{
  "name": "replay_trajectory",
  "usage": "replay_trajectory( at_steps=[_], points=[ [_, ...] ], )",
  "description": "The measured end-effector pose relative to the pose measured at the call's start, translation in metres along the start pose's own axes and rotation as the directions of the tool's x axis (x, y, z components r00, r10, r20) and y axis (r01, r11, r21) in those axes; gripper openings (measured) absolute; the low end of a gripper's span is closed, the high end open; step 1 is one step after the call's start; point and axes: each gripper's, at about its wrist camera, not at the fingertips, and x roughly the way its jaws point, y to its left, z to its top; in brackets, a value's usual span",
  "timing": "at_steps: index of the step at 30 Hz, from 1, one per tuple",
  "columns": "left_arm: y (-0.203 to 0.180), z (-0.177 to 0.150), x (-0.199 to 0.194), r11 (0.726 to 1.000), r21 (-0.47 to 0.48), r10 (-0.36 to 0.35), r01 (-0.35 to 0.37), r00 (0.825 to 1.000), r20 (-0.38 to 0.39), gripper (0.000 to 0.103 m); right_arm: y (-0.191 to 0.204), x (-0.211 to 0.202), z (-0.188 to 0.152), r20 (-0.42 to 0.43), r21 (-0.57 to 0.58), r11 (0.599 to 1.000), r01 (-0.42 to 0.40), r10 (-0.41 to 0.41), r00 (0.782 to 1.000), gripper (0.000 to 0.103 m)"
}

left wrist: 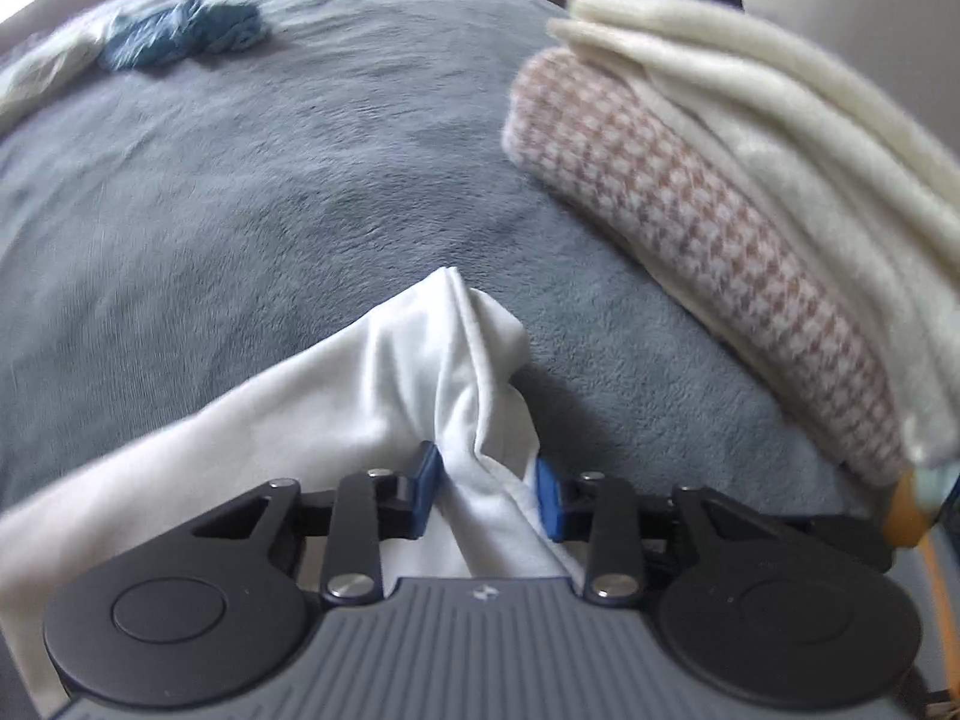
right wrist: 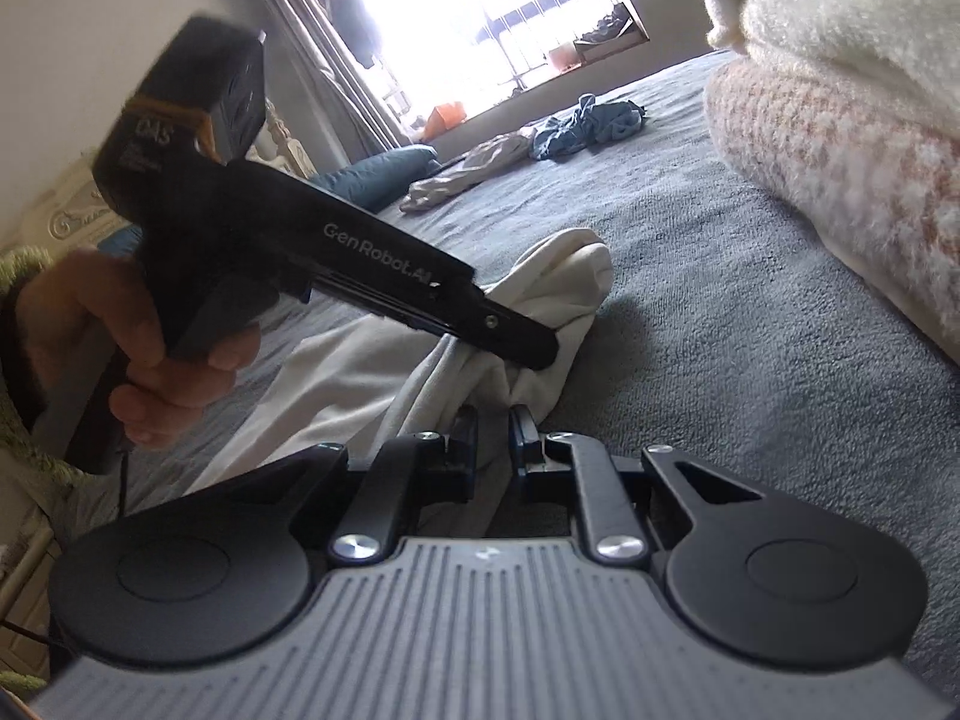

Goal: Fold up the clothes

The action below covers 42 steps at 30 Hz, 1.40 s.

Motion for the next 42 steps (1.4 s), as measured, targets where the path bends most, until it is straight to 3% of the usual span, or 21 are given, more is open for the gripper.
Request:
replay_trajectory(
  at_steps=[4, 14, 17, 22, 30, 35, 40, 42],
  points=[
    [0.028, -0.002, -0.002, 0.98, -0.162, -0.111, 0.113, 0.994, 0.017, 0.031, -0.003, -0.003, 0.0, 0.013, 0.015, 1.0, -0.01, 0.01, 1.0, 0.012],
    [0.053, -0.007, -0.001, 0.939, -0.255, -0.224, 0.232, 0.973, 0.061, 0.032, -0.019, -0.004, 0.001, 0.018, 0.111, 0.994, -0.001, -0.001, 1.0, 0.012],
    [0.051, -0.008, -0.001, 0.948, -0.224, -0.217, 0.227, 0.974, 0.067, 0.032, -0.025, -0.002, 0.001, 0.013, 0.133, 0.991, -0.003, 0.001, 1.0, 0.012],
    [0.046, -0.008, -0.005, 0.962, -0.185, -0.187, 0.2, 0.979, 0.085, 0.019, -0.027, 0.0, 0.001, 0.021, 0.133, 0.991, -0.002, -0.001, 1.0, 0.012],
    [0.037, -0.013, -0.02, 0.979, -0.109, -0.156, 0.17, 0.98, 0.126, 0.016, -0.023, 0.001, 0.01, 0.071, 0.12, 0.992, -0.045, 0.037, 0.997, 0.012],
    [0.02, -0.014, -0.03, 0.993, -0.017, -0.114, 0.118, 0.982, 0.15, 0.015, -0.013, 0.033, 0.017, -0.053, 0.083, 0.995, -0.047, 0.051, 0.997, 0.012],
    [0.021, -0.014, -0.039, 0.993, -0.018, -0.114, 0.118, 0.981, 0.155, 0.015, 0.008, 0.038, 0.022, -0.048, -0.055, 0.997, -0.044, 0.042, 0.998, 0.011],
    [0.022, -0.014, -0.037, 0.993, -0.019, -0.112, 0.116, 0.984, 0.138, 0.015, 0.011, 0.048, 0.022, -0.089, -0.093, 0.995, -0.03, 0.022, 0.996, 0.01]
  ],
)
